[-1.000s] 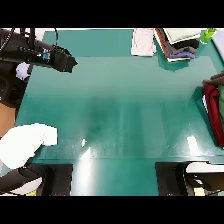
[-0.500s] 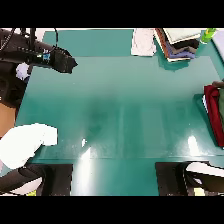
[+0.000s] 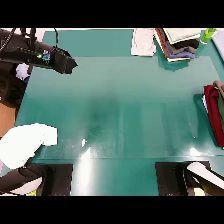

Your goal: Fold the shirts.

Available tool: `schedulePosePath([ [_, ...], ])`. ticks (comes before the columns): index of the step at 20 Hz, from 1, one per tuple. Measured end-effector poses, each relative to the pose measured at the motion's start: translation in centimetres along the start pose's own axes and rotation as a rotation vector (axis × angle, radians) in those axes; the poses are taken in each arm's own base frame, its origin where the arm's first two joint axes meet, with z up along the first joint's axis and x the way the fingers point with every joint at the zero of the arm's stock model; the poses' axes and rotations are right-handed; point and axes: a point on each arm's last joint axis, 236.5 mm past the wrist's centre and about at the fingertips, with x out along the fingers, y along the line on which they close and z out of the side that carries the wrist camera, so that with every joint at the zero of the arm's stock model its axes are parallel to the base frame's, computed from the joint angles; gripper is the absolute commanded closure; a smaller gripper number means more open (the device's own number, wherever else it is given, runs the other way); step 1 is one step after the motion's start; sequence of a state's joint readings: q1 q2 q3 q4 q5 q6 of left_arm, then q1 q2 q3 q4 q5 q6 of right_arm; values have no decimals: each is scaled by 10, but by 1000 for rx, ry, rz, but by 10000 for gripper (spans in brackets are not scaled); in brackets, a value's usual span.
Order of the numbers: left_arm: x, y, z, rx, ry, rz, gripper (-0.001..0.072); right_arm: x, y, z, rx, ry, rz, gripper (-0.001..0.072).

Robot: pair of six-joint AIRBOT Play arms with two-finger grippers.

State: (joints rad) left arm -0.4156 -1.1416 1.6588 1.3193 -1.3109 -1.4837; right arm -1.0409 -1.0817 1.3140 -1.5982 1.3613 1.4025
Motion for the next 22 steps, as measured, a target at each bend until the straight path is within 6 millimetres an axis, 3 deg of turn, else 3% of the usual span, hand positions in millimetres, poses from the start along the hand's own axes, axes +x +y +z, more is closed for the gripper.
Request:
schedulePosePath([
  [2,0,0,-2,0,8,-1,678,15,-9,-18,1,25,-26,353],
  [3,0,0,-3,0,11,-1,678,22,-14,-26,4,40,-39,225],
  [4,0,0,-3,0,13,-1,678,27,-18,-32,11,47,-48,156],
  [7,0,0,-3,0,14,-1,678,32,-30,-39,37,52,-68,126],
  [10,0,0,-4,0,15,-1,678,16,-17,-13,39,-39,-24,127],
  [13,0,0,-4,0,15,-1,678,-13,49,32,-19,-188,143,129],
  [16,0,0,-3,0,14,-1,678,-50,149,48,-150,-270,363,132],
  [19,0,1,-2,1,10,3,678,-81,244,27,-327,-280,540,140],
  [22,0,1,-2,2,8,5,678,-100,323,-15,-509,-238,675,140],
])
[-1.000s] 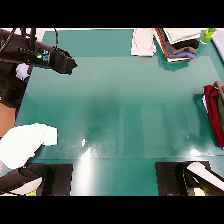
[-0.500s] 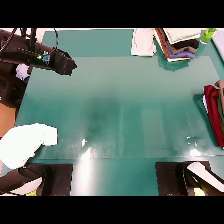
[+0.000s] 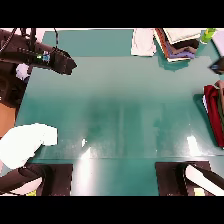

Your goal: Fold the shirts.

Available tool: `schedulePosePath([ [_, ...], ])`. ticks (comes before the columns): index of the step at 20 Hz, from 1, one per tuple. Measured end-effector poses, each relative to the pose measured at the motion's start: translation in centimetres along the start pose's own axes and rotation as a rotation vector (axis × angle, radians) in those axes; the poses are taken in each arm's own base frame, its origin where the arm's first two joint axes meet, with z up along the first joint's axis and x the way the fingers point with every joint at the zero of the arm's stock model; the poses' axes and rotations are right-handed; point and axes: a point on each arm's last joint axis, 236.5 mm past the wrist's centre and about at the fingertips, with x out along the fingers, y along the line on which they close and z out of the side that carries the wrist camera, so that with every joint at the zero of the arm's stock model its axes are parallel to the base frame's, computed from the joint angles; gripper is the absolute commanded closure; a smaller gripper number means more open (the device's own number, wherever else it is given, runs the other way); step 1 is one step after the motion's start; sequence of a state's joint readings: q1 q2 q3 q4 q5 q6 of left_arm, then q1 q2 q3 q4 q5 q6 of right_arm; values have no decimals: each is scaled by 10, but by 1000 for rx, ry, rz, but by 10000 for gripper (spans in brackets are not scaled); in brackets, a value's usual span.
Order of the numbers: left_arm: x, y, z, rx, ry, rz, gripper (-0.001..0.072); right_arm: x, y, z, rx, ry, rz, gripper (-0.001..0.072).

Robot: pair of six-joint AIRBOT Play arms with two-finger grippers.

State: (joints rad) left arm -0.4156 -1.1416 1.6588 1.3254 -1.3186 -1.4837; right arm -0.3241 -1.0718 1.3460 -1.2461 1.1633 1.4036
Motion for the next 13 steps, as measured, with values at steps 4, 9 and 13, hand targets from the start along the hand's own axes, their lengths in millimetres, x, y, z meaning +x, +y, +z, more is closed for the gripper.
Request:
schedulePosePath([
  [4,0,0,0,0,-1,1,678,32,87,-23,-149,98,155,488],
  [9,0,0,0,0,-1,1,678,47,146,-50,-254,167,251,687],
  [13,0,0,0,0,-1,1,678,49,161,-57,-282,184,276,687],
])
